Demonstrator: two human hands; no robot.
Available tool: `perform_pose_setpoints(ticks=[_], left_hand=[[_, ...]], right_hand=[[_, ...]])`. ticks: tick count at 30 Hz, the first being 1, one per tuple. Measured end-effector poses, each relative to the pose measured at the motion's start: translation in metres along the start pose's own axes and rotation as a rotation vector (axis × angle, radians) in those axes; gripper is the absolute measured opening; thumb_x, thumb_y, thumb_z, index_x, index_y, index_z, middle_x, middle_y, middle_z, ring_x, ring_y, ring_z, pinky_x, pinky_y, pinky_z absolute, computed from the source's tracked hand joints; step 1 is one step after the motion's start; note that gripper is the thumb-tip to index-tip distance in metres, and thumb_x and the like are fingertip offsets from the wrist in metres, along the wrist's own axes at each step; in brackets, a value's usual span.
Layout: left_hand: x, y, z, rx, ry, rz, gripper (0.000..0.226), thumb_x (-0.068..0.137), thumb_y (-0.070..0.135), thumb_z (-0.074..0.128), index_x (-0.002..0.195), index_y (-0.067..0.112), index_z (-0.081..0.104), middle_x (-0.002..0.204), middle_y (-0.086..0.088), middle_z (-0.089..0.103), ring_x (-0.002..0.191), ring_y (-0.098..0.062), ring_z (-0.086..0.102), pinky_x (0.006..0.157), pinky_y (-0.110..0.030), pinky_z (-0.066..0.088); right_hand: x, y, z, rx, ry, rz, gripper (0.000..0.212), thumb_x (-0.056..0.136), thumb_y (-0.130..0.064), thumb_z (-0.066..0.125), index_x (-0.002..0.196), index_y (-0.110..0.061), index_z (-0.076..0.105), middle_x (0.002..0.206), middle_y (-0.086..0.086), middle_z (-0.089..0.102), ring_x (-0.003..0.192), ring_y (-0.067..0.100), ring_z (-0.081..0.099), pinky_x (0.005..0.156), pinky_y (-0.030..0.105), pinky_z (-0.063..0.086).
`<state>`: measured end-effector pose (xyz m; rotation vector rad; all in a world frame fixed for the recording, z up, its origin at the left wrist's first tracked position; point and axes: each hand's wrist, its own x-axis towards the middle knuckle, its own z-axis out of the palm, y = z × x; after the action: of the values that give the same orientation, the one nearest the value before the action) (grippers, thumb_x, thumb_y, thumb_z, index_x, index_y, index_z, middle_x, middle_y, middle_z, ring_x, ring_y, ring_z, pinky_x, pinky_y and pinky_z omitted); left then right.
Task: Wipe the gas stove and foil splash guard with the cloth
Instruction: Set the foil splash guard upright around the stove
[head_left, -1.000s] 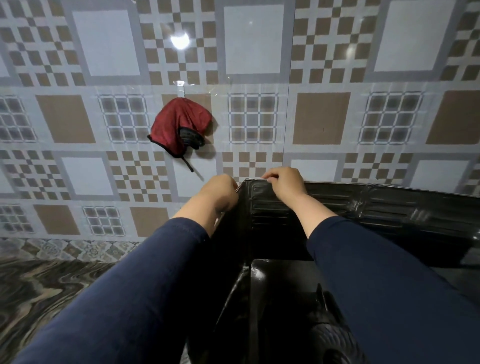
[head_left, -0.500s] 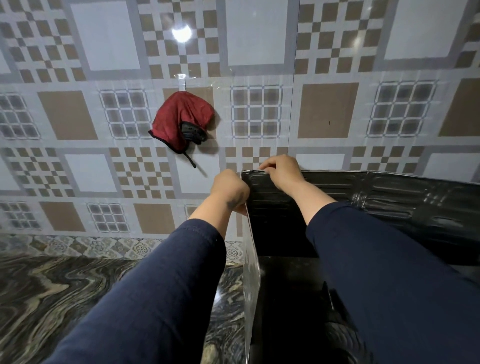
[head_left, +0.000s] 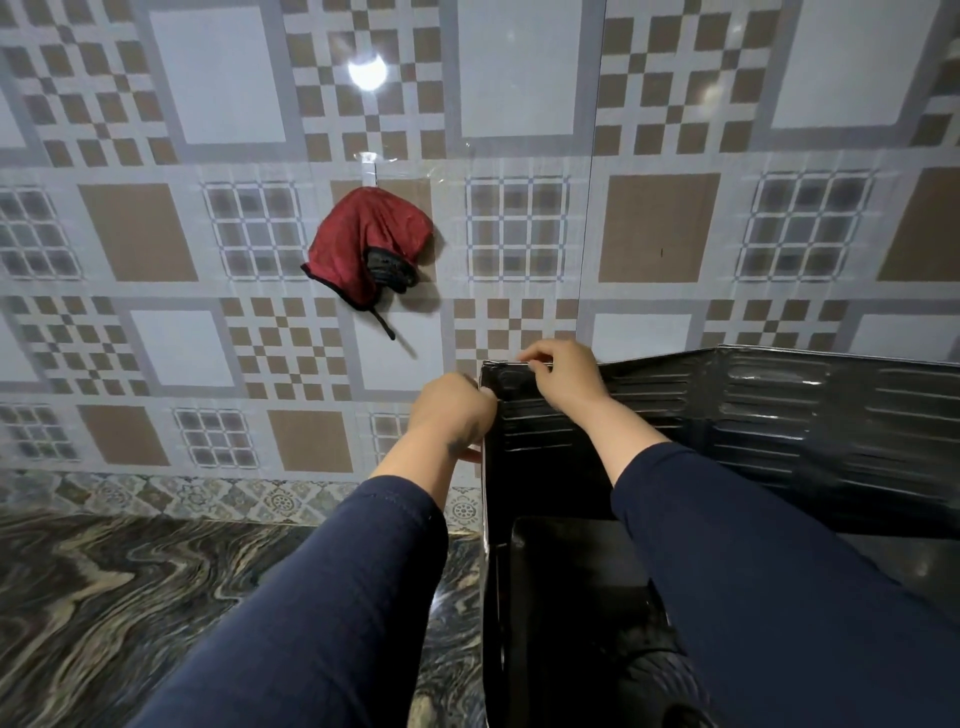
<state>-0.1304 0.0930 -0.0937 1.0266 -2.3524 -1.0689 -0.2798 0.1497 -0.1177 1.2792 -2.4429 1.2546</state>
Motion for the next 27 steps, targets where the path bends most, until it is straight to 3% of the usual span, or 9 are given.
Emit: perform_pose_setpoints(ticks=[4, 9, 13, 27], left_hand=[[0.0, 0.002, 0.0, 0.001, -0.032, -0.005, 0.03, 0.095, 0.023, 0.042, 0.11, 0.005, 0.06, 0.098, -0.012, 0.064, 0.069, -0.018, 0.06, 0.037, -0.024, 0.048], [0.006, 0.003, -0.002, 0.045, -0.05, -0.035, 0.033, 0.093, 0.031, 0.046, 0.107, 0.005, 0.06, 0.098, -0.011, 0.066, 0.077, -0.023, 0.065, 0.06, -0.032, 0.058], [0.013, 0.001, -0.001, 0.217, -0.005, -0.008, 0.042, 0.089, 0.04, 0.047, 0.107, 0.006, 0.064, 0.104, -0.01, 0.066, 0.092, -0.027, 0.061, 0.082, -0.035, 0.051], [0.013, 0.0, -0.001, 0.294, -0.029, -0.034, 0.037, 0.086, 0.04, 0.049, 0.095, 0.007, 0.063, 0.092, -0.008, 0.063, 0.086, -0.027, 0.061, 0.075, -0.033, 0.048]], right_hand=[[0.001, 0.003, -0.005, -0.078, 0.02, -0.016, 0.023, 0.093, -0.012, 0.055, 0.102, -0.024, 0.072, 0.114, 0.003, 0.067, 0.115, 0.023, 0.054, 0.103, 0.041, 0.04], [0.002, 0.0, -0.01, -0.29, 0.045, -0.072, 0.025, 0.096, -0.018, 0.052, 0.108, -0.029, 0.071, 0.113, -0.001, 0.067, 0.114, 0.023, 0.049, 0.1, 0.04, 0.033], [0.003, -0.003, -0.011, -0.313, 0.031, -0.073, 0.026, 0.096, -0.019, 0.051, 0.11, -0.029, 0.07, 0.114, -0.002, 0.067, 0.116, 0.023, 0.049, 0.098, 0.039, 0.033], [0.0, -0.004, -0.012, -0.315, -0.016, -0.063, 0.029, 0.094, -0.017, 0.053, 0.115, -0.031, 0.066, 0.113, -0.003, 0.066, 0.117, 0.021, 0.049, 0.099, 0.039, 0.033]])
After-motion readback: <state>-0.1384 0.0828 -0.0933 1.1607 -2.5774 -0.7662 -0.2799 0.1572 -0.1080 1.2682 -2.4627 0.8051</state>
